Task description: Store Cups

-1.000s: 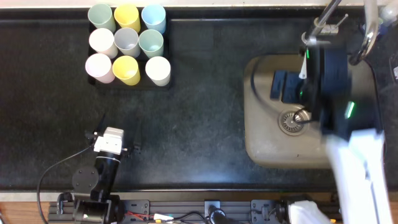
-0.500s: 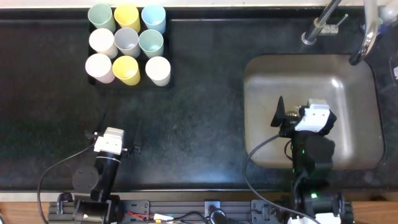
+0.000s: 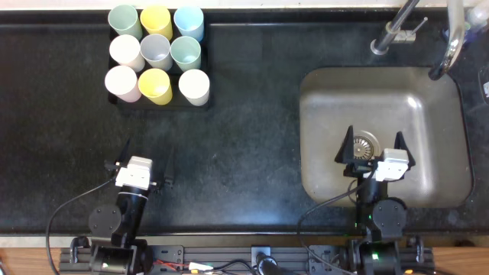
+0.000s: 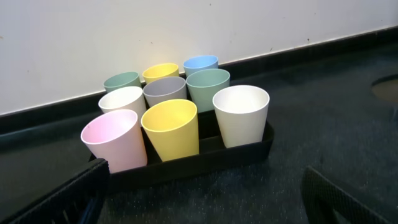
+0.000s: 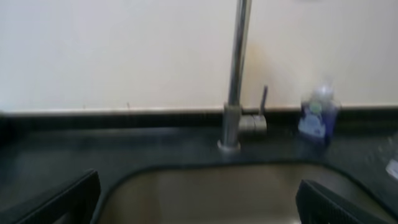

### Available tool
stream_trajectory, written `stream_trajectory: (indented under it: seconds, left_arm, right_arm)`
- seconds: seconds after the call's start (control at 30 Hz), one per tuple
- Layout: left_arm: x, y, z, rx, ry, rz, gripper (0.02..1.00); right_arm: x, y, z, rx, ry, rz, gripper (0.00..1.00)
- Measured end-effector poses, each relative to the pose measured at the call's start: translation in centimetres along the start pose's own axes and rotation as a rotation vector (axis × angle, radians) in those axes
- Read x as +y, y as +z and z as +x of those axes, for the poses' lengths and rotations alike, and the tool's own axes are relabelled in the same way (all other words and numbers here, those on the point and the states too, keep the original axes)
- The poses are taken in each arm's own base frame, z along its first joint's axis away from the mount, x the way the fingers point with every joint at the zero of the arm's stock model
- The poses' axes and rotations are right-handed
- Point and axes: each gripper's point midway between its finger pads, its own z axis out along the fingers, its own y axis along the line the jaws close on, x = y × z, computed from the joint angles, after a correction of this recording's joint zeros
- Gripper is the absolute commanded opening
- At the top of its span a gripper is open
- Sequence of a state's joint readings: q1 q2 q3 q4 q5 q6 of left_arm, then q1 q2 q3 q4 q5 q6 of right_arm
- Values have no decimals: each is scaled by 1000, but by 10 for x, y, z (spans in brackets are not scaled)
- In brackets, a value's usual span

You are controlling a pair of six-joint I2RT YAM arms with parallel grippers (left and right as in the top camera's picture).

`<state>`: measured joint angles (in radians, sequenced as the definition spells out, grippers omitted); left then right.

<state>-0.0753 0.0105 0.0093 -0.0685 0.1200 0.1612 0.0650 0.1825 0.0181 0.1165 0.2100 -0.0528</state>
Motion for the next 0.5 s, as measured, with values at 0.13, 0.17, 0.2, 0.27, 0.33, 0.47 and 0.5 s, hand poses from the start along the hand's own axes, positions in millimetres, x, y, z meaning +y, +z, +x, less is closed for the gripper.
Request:
stream_trajectory:
  seconds: [0.13,0.17,0.2,0.27,0.33,0.47,0.5]
  left_arm:
    - [0,0,0,0,0,0,998]
    - [0,0,0,0,0,0,998]
    - [0,0,0,0,0,0,998]
    - [0,0,0,0,0,0,998]
    - [0,0,0,0,0,0,998]
    - [0,0,0,0,0,0,998]
    - [0,0,0,0,0,0,998]
  right_arm:
    - [-2,-8,15,57,-11,0,998]
    - [-2,-9,8,25,-5,-1,998]
    - [-2,-10,3,6,-1,-1,998]
    - [-2,-11,3,2,-1,-1,998]
    - [-2,-11,3,3,-1,-1,996]
    - [-2,-11,3,4,-1,-1,998]
    - [-2,-11,3,5,-1,-2,998]
